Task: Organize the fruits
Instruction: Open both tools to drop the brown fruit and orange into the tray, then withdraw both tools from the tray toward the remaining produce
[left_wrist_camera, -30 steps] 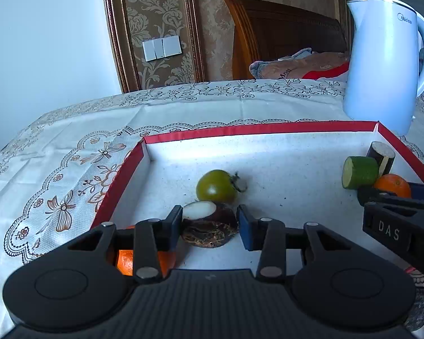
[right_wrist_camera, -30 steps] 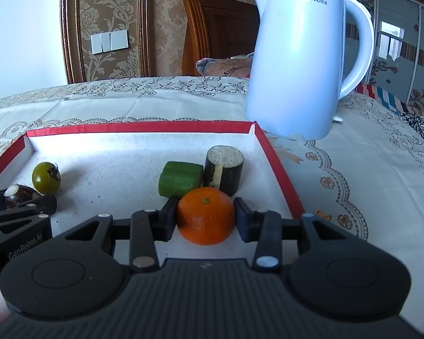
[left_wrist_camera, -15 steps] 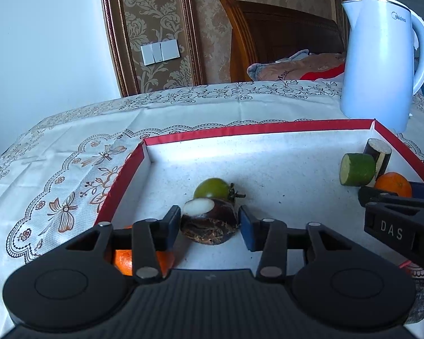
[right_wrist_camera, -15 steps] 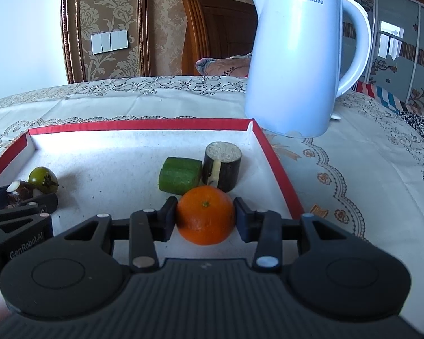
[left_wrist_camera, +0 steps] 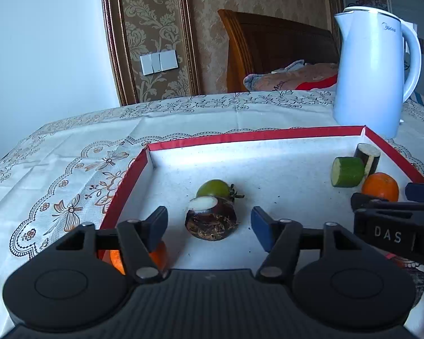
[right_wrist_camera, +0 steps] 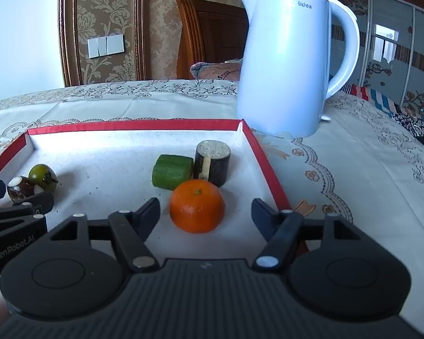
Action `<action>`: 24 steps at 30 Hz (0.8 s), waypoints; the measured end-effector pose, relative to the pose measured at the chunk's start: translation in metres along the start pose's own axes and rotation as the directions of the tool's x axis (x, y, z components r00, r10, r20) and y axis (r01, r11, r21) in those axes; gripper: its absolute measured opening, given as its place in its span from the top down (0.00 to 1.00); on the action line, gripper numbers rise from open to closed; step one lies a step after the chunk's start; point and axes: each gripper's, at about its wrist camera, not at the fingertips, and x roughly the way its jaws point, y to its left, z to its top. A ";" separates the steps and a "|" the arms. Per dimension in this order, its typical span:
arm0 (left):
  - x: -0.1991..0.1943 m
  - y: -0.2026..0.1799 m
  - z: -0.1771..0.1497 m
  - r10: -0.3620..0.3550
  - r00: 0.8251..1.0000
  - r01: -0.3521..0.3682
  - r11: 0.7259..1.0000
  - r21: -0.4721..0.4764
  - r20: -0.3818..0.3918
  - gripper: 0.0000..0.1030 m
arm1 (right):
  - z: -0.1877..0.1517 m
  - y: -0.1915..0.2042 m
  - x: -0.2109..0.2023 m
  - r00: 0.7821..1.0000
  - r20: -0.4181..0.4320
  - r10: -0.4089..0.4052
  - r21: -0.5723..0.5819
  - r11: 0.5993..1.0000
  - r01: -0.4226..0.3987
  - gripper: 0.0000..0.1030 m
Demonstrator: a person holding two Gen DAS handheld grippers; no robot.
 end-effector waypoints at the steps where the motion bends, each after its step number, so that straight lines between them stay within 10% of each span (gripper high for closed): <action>1: -0.002 0.000 -0.001 0.000 1.000 0.000 1.000 -0.002 0.004 0.35 | -0.001 -0.001 -0.001 1.000 0.000 0.003 0.001 1.000 -0.003 0.31; 24: -0.053 0.016 -0.025 -0.011 0.998 0.014 0.999 -0.036 0.069 0.35 | -0.030 -0.032 -0.078 0.992 0.103 0.075 0.034 0.996 -0.079 0.29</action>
